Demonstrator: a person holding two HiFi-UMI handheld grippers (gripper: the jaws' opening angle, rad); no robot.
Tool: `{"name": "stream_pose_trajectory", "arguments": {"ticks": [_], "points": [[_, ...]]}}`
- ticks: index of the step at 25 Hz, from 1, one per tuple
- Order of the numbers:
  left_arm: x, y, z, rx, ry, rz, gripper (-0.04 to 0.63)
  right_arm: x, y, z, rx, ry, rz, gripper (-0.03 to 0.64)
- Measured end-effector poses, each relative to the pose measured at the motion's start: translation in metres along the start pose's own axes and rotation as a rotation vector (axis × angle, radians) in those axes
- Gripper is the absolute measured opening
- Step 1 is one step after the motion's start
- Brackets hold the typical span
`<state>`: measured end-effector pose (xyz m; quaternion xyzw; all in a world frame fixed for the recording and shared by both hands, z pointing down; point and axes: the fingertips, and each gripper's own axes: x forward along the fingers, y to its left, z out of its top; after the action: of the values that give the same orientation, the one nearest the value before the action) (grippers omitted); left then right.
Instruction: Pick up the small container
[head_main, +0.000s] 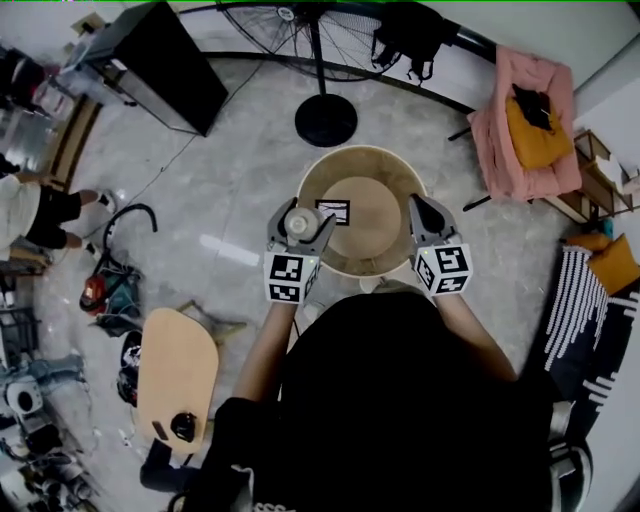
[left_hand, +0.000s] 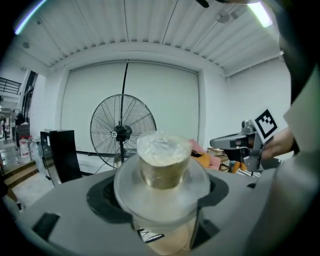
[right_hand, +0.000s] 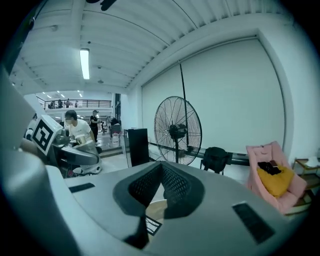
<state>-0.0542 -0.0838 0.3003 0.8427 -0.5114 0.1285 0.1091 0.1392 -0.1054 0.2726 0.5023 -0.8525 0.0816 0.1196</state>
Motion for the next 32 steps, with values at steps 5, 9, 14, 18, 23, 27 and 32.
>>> {"name": "stream_pose_trajectory", "arguments": {"ticks": [5, 9, 14, 18, 23, 27, 32], "points": [[-0.005, 0.001, 0.012, -0.001, -0.030, 0.009, 0.353, -0.003, -0.008, 0.009, -0.005, -0.012, -0.017, 0.014], [-0.005, 0.003, 0.013, -0.006, -0.036, 0.017, 0.353, 0.000, -0.011, 0.011, -0.004, -0.012, -0.028, 0.014], [-0.005, 0.007, 0.018, -0.012, -0.051, 0.026, 0.353, 0.001, -0.013, 0.013, -0.007, -0.011, -0.032, 0.014], [-0.003, 0.011, 0.019, -0.004, -0.052, 0.031, 0.353, 0.003, -0.015, 0.015, -0.012, -0.017, -0.038, 0.014], [-0.001, 0.016, 0.024, -0.004, -0.059, 0.033, 0.353, 0.008, -0.016, 0.020, -0.021, -0.025, -0.040, 0.014], [0.003, 0.014, 0.027, 0.000, -0.067, 0.029, 0.353, 0.007, -0.018, 0.020, -0.026, -0.028, -0.046, 0.014], [0.002, 0.013, 0.029, 0.005, -0.075, 0.017, 0.353, 0.007, -0.015, 0.019, -0.029, -0.027, -0.056, 0.014]]}}
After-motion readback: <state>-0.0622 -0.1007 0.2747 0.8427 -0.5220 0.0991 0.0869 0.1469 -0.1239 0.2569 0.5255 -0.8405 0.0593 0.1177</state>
